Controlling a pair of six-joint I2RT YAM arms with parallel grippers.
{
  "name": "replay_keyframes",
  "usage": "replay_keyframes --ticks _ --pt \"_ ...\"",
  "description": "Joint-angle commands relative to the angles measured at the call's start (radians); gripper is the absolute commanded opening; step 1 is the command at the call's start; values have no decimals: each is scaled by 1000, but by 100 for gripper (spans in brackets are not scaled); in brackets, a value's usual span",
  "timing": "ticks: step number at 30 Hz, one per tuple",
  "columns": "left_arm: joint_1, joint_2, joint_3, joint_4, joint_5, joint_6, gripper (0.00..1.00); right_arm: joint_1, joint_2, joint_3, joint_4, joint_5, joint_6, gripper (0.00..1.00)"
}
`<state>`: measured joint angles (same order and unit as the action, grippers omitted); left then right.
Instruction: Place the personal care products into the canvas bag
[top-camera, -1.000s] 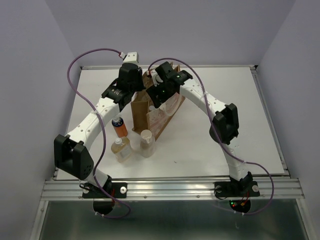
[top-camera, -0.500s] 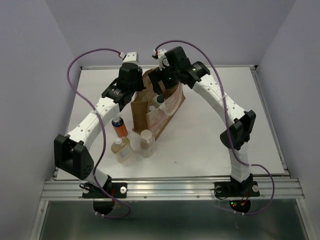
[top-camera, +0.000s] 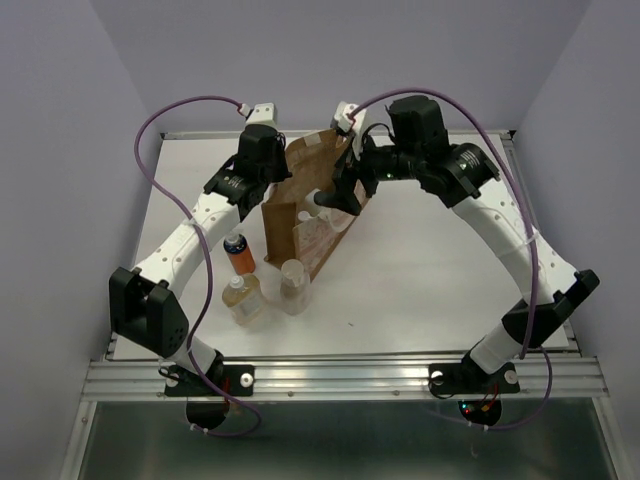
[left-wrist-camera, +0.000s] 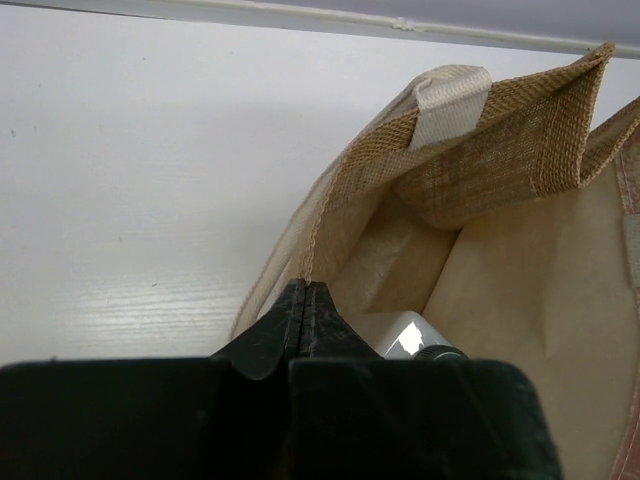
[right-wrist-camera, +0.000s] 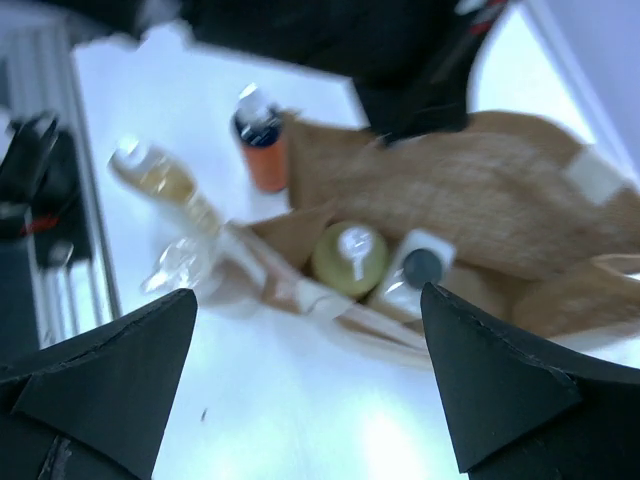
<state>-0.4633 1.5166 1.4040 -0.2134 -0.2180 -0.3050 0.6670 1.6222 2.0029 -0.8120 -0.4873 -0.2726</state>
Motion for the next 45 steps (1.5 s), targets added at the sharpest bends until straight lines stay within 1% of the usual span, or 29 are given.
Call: replay_keyframes --ticks 1,4,6,8,10,13,17,18,21,22,23,30,34,41,45 --pt "-3 5 43 9 -6 0 0 69 -77 -151 -91 -237 -266 100" --pt "-3 11 49 9 2 0 0 132 -97 -254 -105 -220 -324 100" --pt "-3 11 49 12 5 -3 0 187 -90 -282 -128 -194 -382 100" --pt "-3 11 49 14 8 -5 0 197 -62 -299 -142 -218 -413 100" --pt "-3 8 47 17 14 -6 0 223 -56 -366 -84 -226 -404 100" --pt "-3 8 44 17 11 -2 0 259 -35 -404 -6 -156 -381 100" --pt "-3 11 33 17 12 6 0 339 -1 -430 59 5 -373 100" --pt "-3 13 29 17 12 7 0 339 2 -443 109 36 -355 100" --pt "-3 13 21 16 11 6 0 353 4 -467 186 111 -320 100" --pt "-3 13 18 17 9 4 0 353 -1 -480 233 127 -295 100" --pt "-3 11 18 16 8 3 0 353 -2 -484 244 134 -293 100" --pt "-3 5 18 17 0 4 0 353 27 -504 278 147 -289 100" --pt "-3 7 18 17 2 9 0 353 44 -513 274 145 -324 100" --pt "-2 17 24 9 2 18 0 353 96 -497 211 52 -430 100" --pt "-3 20 29 5 0 24 0 353 133 -477 200 15 -461 100"
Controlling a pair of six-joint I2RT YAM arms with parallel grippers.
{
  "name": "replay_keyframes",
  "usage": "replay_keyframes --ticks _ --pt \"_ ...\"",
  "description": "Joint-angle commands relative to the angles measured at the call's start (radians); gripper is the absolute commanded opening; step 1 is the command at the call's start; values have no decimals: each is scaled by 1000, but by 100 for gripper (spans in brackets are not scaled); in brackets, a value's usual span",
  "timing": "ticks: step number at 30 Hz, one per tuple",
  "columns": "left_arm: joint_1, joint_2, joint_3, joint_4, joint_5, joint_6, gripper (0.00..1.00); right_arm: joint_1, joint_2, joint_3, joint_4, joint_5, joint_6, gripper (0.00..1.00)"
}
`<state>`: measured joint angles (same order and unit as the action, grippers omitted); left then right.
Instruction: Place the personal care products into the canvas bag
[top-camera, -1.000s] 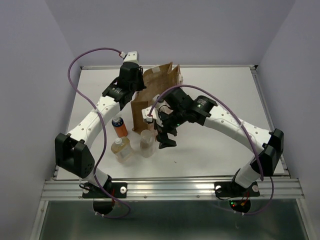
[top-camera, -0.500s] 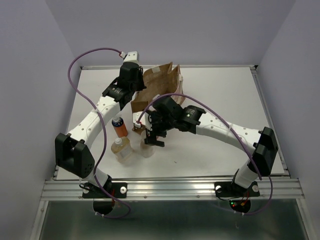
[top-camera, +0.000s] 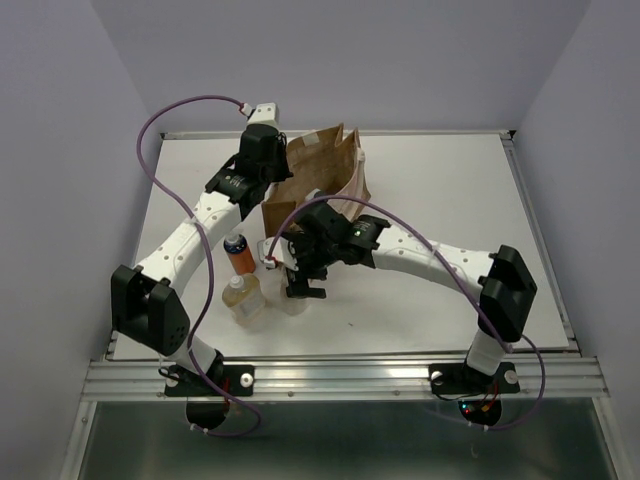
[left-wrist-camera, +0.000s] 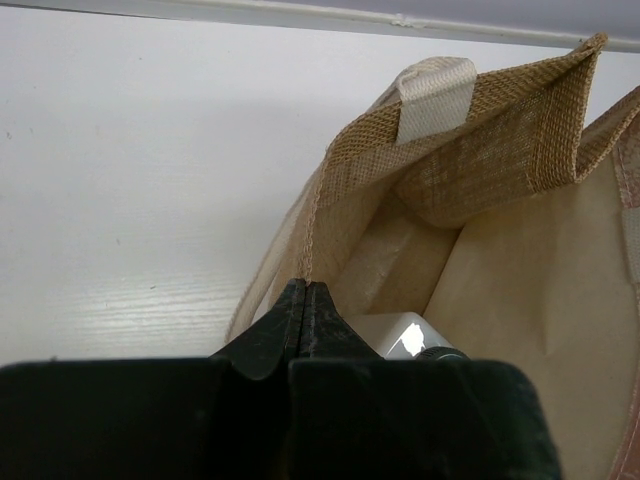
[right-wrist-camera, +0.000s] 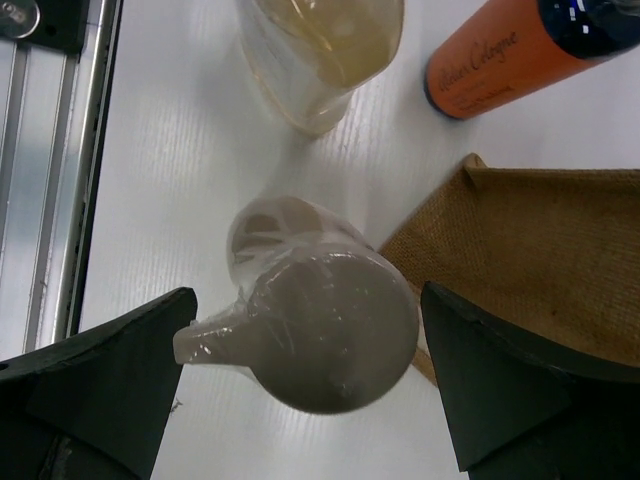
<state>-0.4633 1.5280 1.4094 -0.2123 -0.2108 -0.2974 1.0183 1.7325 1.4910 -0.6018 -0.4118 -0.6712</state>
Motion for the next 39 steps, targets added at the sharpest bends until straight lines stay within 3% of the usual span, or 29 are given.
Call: replay_keyframes --ticks 1,11,16,20,23,27,28,29,30,31,35,39 --pt "-3 9 23 4 -9 20 0 2 30 40 -10 -67 -77 100" --pt "-3 15 37 -12 -12 29 0 2 79 60 -42 -139 -128 97" --pt "-3 23 46 -16 -10 30 0 2 104 74 -44 -186 -140 74" --pt "-3 34 57 -29 -13 34 0 2 136 104 -76 -190 -154 68" --pt "-3 34 57 -33 -16 34 0 2 148 106 -84 -206 -165 56" --pt "-3 27 54 -35 -18 34 0 2 156 107 -85 -257 -177 35" --pt "-3 27 54 -35 -18 35 0 2 157 107 -85 -272 -179 23" --pt "-3 26 54 -35 -19 35 0 2 157 109 -85 -274 -176 18" --pt "-3 26 54 -35 -21 37 0 2 156 112 -85 -269 -169 5" --pt "-3 26 53 -33 -21 35 0 2 153 112 -84 -263 -156 1" --pt "-3 23 48 -35 -19 30 0 2 131 115 -55 -214 -64 1" --pt "-3 17 43 -33 -22 27 0 2 90 91 80 -55 171 1"
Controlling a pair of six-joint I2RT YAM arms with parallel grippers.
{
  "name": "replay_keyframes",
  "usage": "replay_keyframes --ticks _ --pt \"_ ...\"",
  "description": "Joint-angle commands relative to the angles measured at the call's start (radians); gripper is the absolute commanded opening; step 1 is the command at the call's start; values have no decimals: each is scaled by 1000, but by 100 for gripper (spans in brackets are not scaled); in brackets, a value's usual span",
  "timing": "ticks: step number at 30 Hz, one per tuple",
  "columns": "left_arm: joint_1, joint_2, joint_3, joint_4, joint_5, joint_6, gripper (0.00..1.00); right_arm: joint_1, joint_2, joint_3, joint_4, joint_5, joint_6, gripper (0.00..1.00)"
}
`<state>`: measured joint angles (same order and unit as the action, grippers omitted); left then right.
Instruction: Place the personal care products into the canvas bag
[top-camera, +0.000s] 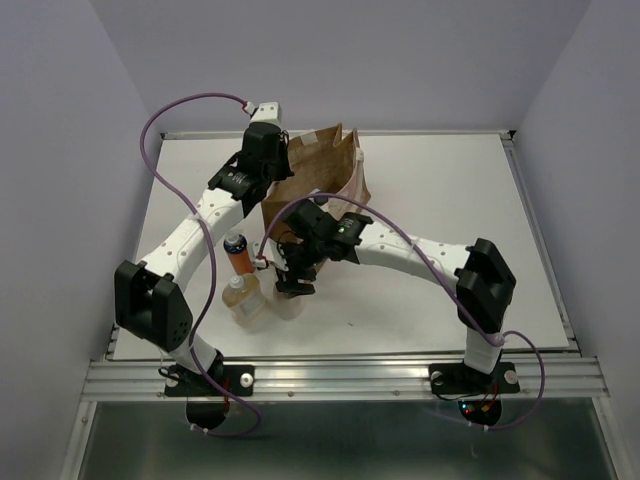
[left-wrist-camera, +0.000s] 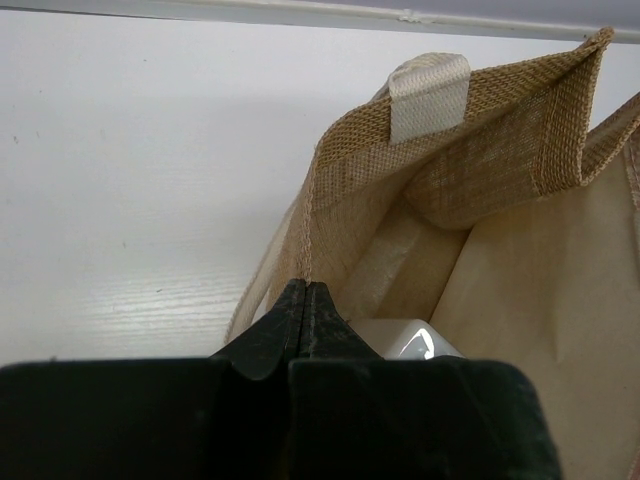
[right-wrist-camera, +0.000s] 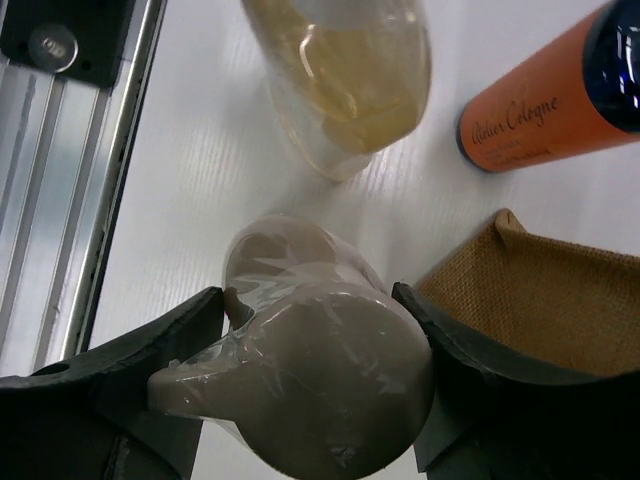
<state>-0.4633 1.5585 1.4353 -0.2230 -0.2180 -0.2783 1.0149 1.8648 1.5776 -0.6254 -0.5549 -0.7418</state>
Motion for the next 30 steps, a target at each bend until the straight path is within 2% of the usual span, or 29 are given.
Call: replay_keyframes --ticks 1,9,14,18,22,25,30 --pt "-3 -17 14 -21 -17 7 0 5 -56 -19 162 164 333 1" --pt "-3 -25 4 -12 -17 -2 0 5 -242 -154 332 311 608 1" --pt "-3 -17 5 -6 -11 -13 0 5 -322 -247 435 415 703 1" --pt "-3 -11 8 -6 -9 -18 0 5 -386 -310 509 461 688 1" --pt "-3 -9 8 -3 -7 -21 0 5 -444 -304 521 493 699 1" --pt "-3 -11 10 -3 -4 -21 0 5 -484 -283 504 513 691 1" --pt "-3 -14 11 -3 0 -19 0 5 -550 -151 443 550 679 1"
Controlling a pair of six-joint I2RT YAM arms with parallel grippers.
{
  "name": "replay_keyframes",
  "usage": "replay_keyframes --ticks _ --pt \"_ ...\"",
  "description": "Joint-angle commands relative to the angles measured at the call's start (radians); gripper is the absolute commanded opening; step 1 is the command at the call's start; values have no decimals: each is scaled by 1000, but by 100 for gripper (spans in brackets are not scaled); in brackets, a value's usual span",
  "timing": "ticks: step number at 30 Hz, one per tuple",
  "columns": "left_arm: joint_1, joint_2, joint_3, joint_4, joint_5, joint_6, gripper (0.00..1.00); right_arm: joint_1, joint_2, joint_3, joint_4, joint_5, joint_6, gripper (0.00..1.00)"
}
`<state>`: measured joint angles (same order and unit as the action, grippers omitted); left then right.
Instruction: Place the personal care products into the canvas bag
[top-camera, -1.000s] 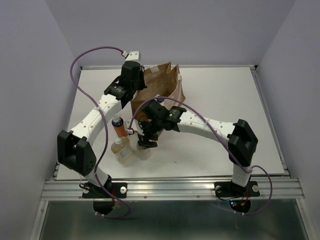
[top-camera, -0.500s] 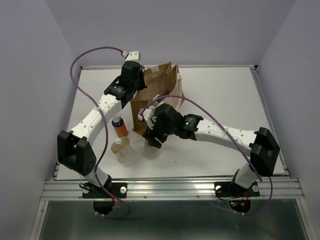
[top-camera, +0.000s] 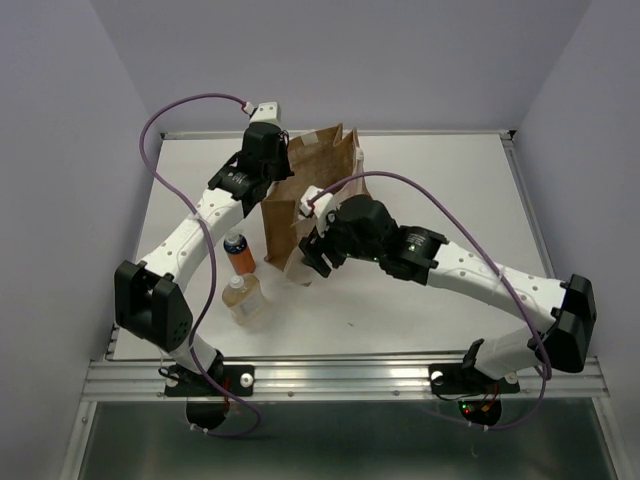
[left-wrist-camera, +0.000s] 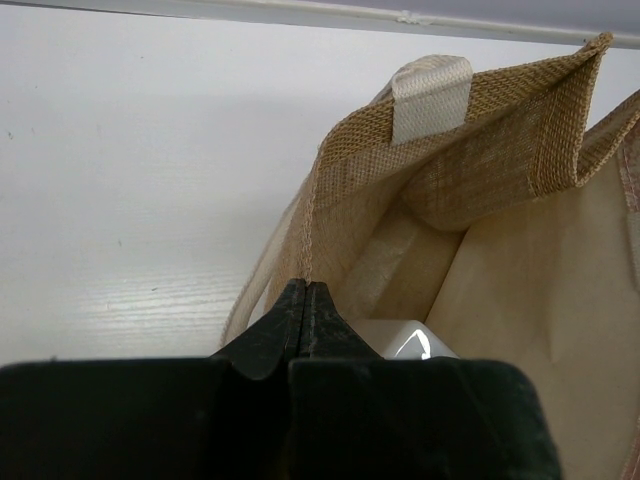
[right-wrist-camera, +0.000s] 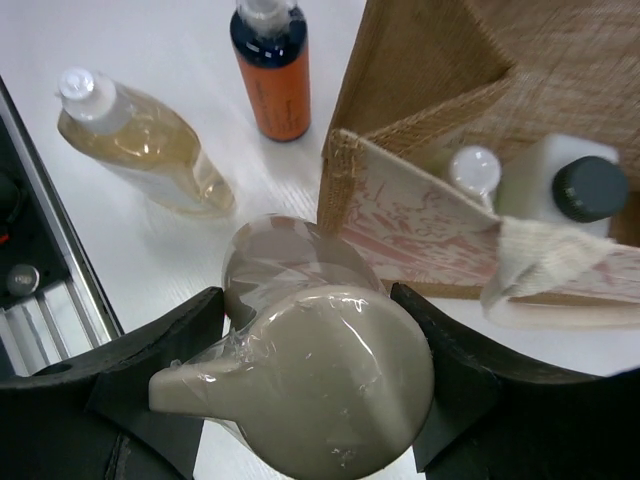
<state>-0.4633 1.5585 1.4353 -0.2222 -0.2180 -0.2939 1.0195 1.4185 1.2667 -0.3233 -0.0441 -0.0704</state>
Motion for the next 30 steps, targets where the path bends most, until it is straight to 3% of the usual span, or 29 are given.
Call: replay_keyframes --ticks 1,16,23,30 --pt "-3 -14 13 -3 0 -2 0 1 -111 181 129 39 4 1" --pt "-3 -17 13 0 6 4 0 1 19 615 53 325 -155 1" --pt "-3 -12 14 4 8 10 0 -106 131 701 52 391 -151 1" --pt "-5 -23 11 6 8 13 0 -249 224 727 52 360 -88 1"
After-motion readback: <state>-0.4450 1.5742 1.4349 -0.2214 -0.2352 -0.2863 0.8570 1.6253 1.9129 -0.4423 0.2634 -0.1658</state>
